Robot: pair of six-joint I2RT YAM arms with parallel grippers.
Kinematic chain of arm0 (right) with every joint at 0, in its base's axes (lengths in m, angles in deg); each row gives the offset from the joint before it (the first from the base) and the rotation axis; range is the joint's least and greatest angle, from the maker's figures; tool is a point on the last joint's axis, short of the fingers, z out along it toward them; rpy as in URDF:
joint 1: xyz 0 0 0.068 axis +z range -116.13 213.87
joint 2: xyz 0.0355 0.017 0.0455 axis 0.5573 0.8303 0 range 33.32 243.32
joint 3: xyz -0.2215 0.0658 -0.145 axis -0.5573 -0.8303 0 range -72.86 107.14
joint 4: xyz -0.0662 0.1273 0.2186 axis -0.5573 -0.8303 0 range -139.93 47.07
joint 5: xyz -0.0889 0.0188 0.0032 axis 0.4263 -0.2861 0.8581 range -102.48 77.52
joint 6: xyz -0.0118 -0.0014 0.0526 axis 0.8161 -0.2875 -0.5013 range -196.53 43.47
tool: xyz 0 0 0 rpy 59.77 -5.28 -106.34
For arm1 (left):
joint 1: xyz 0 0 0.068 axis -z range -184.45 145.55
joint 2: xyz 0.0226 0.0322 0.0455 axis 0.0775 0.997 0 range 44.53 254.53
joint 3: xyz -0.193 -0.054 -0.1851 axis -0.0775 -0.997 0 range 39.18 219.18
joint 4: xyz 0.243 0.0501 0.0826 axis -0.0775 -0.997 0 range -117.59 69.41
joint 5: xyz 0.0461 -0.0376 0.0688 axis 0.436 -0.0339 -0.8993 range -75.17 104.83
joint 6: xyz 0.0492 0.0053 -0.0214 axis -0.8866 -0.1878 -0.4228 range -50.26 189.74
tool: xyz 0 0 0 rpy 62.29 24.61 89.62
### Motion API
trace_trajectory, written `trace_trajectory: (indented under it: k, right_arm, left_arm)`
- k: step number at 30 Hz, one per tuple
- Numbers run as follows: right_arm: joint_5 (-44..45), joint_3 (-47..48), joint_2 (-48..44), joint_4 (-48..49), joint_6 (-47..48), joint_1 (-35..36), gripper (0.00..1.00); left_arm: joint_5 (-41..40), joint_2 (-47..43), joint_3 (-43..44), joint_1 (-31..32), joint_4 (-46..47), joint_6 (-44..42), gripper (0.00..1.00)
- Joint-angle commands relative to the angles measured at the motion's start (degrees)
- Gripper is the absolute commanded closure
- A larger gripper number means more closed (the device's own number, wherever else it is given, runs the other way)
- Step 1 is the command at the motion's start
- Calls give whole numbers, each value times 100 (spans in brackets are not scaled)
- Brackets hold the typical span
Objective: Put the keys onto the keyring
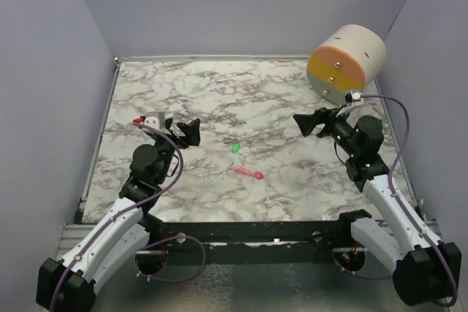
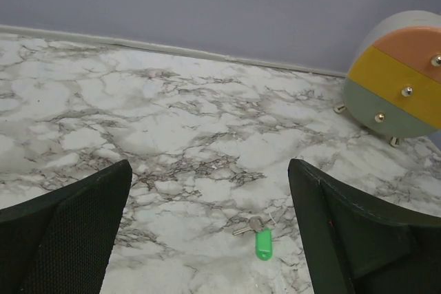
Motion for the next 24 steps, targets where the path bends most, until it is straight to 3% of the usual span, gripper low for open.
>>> trace_trajectory:
  k: [1,6,14,20,24]
  right_arm:
    - [73,182,18,-332,-78,13,0]
    - [236,147,-60,-444,-74,8,0]
    - [264,219,210,-576,-67,12,0]
    - [52,488,862,-814,120,93,0]
    - [355,664,1390,-895,276,622,2]
  left_arm:
    - [97,-285,-32,13,-114,117,1]
    - [-501,-846,-219,13,-398,633,1]
    - [-990,-1453,-88,10,-1155,481,1]
    - [134,-222,537,13,-1640,241,1]
    - [539,436,508,58,-1428,369,2]
